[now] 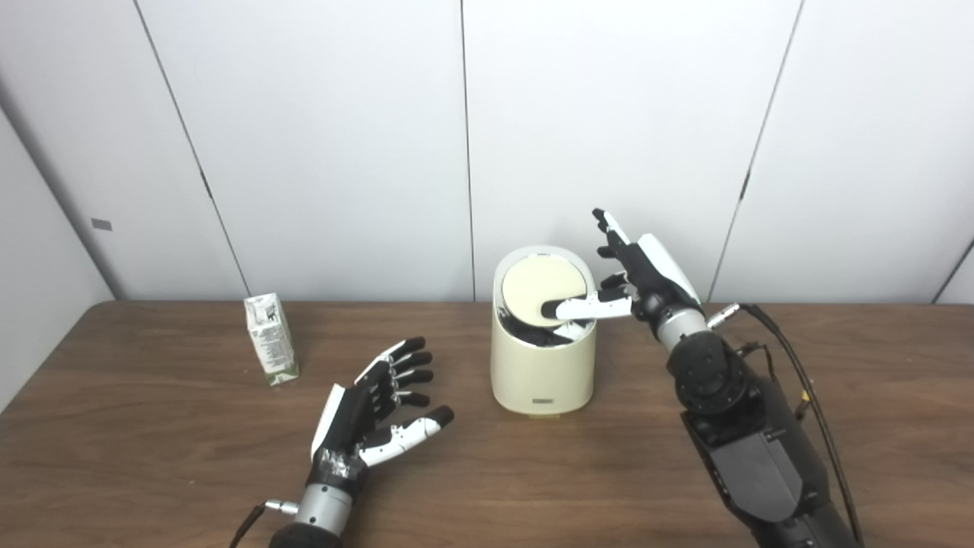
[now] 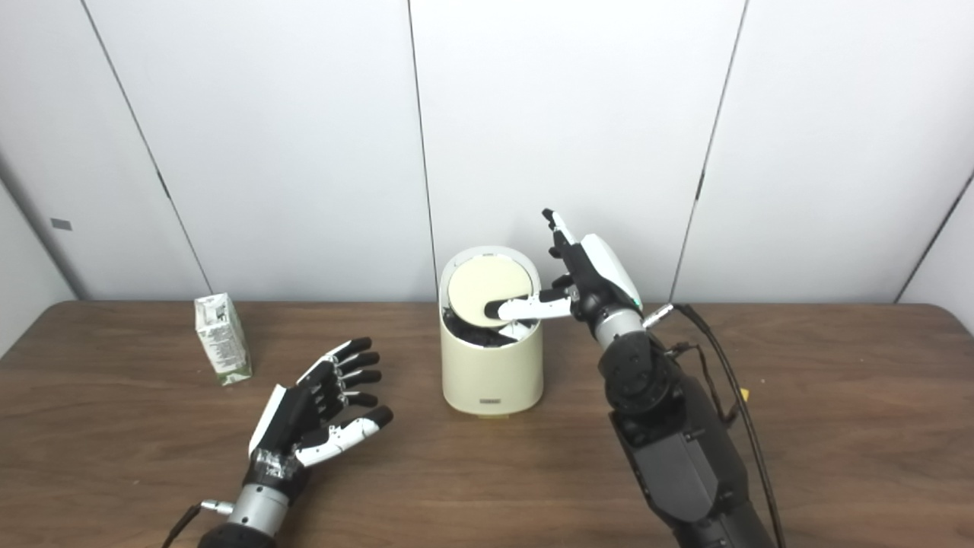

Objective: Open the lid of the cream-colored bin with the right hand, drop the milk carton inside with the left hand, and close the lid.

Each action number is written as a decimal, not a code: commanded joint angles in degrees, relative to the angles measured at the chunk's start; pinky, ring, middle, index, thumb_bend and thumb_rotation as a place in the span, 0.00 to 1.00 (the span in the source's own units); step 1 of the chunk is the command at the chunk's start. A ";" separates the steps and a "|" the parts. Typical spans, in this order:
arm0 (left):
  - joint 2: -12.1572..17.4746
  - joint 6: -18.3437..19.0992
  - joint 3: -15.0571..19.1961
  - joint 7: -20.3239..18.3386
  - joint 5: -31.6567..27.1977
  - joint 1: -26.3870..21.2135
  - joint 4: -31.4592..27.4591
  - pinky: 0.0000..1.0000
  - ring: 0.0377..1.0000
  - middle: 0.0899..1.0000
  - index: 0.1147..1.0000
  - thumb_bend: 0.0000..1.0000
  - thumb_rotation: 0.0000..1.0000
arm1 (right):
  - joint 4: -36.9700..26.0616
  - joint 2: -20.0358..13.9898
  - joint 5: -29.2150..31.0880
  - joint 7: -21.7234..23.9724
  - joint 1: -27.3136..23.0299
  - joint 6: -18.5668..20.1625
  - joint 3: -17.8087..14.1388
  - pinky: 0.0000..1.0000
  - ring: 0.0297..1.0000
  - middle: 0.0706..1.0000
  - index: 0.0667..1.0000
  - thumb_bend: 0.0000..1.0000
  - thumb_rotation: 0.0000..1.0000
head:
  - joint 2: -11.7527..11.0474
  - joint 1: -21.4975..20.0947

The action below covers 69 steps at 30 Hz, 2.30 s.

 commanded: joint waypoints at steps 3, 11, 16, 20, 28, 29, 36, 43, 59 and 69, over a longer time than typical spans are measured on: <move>0.08 -0.67 -0.08 0.26 0.20 -1.34 -2.28 0.64 0.75 0.80 0.86 0.76 0.20 | -0.33 -0.81 -2.21 0.19 -4.03 0.07 1.09 0.67 0.89 0.97 1.00 0.89 0.37 | 0.17 0.02; -0.04 0.52 -0.24 0.34 0.41 -1.00 -3.52 0.65 0.75 0.80 0.86 0.76 0.20 | 0.46 -3.12 -6.95 1.83 -4.97 0.21 5.09 0.70 0.90 0.97 1.00 0.90 0.34 | 1.04 -0.01; 0.05 0.68 -0.38 0.15 0.42 -0.75 -4.10 0.64 0.76 0.80 0.86 0.75 0.20 | 1.16 -4.29 -12.51 2.98 -5.30 0.50 7.73 0.65 0.87 0.97 1.00 0.91 0.34 | 1.74 -0.08; 0.03 1.28 -0.39 0.16 0.32 -0.71 -4.47 0.65 0.76 0.80 0.86 0.76 0.21 | 1.20 -4.19 -20.75 6.20 -5.33 0.55 8.54 0.60 0.83 0.97 0.98 0.90 0.30 | 1.98 -0.06; 0.04 1.59 -0.27 0.24 0.21 -0.73 -4.85 0.64 0.75 0.79 0.86 0.77 0.22 | 1.14 -1.91 -38.84 17.52 -4.38 0.55 7.13 0.62 0.80 0.95 0.93 0.86 0.11 | 2.29 0.14; 0.08 1.66 -0.25 0.24 0.22 -0.77 -4.81 0.64 0.76 0.80 0.86 0.77 0.22 | 1.17 -1.62 -39.62 18.17 -4.28 0.56 6.80 0.62 0.80 0.95 0.92 0.86 0.11 | 2.24 0.13; 0.36 1.17 -0.16 0.08 0.08 -0.96 -4.20 0.63 0.75 0.80 0.86 0.76 0.21 | -0.13 -0.41 -31.22 10.15 -2.86 -1.27 2.56 0.61 0.80 0.91 0.88 0.85 0.20 | 1.86 -0.42; 0.27 0.94 -0.39 0.03 0.09 -1.12 -3.65 0.65 0.76 0.80 0.86 0.77 0.22 | -2.34 -1.74 -20.80 3.71 -1.31 -7.16 -0.52 0.63 0.83 0.89 0.85 0.85 0.27 | 1.49 -0.52; 0.30 0.41 -0.72 -0.15 0.13 -1.13 -3.37 0.64 0.75 0.79 0.85 0.77 0.21 | -11.17 -0.88 -3.14 -3.43 11.72 -15.16 -7.64 0.68 0.80 0.86 0.85 0.77 0.38 | 1.54 -0.43; 0.29 0.67 -0.80 -0.08 0.29 -1.02 -3.52 0.64 0.75 0.79 0.85 0.76 0.21 | -13.31 -3.04 5.82 -1.30 18.08 -18.30 -8.71 0.72 0.83 0.92 0.90 0.80 0.37 | 1.80 -0.38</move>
